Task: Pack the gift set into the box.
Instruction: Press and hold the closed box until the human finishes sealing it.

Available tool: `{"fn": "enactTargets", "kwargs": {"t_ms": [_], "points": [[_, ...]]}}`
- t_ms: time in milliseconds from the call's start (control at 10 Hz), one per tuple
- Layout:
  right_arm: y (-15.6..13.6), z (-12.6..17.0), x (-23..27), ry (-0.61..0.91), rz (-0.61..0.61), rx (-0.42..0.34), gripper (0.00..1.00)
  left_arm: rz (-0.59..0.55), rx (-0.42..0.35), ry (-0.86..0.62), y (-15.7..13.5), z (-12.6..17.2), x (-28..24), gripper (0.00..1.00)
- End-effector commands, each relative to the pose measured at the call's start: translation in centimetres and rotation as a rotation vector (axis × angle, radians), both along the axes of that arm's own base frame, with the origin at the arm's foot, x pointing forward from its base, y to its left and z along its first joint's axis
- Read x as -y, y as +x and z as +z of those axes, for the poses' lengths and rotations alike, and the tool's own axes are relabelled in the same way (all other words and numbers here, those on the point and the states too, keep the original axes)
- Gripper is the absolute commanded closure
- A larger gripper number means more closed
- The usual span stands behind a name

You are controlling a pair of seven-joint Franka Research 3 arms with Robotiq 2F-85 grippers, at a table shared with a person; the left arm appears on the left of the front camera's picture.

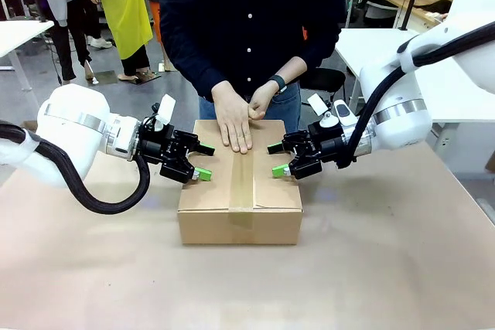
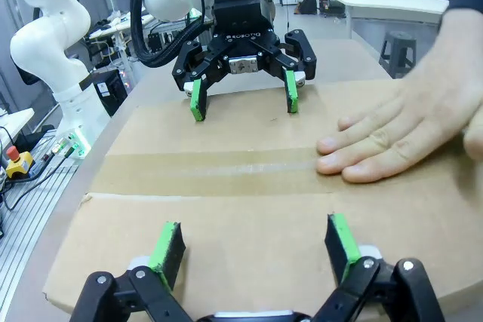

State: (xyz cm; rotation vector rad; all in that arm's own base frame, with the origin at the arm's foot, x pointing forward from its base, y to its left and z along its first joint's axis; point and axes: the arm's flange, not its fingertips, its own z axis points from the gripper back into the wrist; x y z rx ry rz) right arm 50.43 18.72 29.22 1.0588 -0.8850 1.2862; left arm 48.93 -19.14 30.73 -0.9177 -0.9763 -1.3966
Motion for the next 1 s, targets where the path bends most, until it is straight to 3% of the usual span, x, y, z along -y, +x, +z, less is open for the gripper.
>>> {"fn": "enactTargets", "kwargs": {"t_ms": [0,900], "points": [[0.01,-0.14,0.08,-0.009,-0.005,-0.020,0.00,-0.001,0.012,0.001,-0.08,-0.18,-0.05,0.00],[0.01,-0.14,0.08,-0.009,-0.005,-0.020,0.00,-0.001,0.012,0.001,-0.08,-0.18,-0.05,0.00]]}}
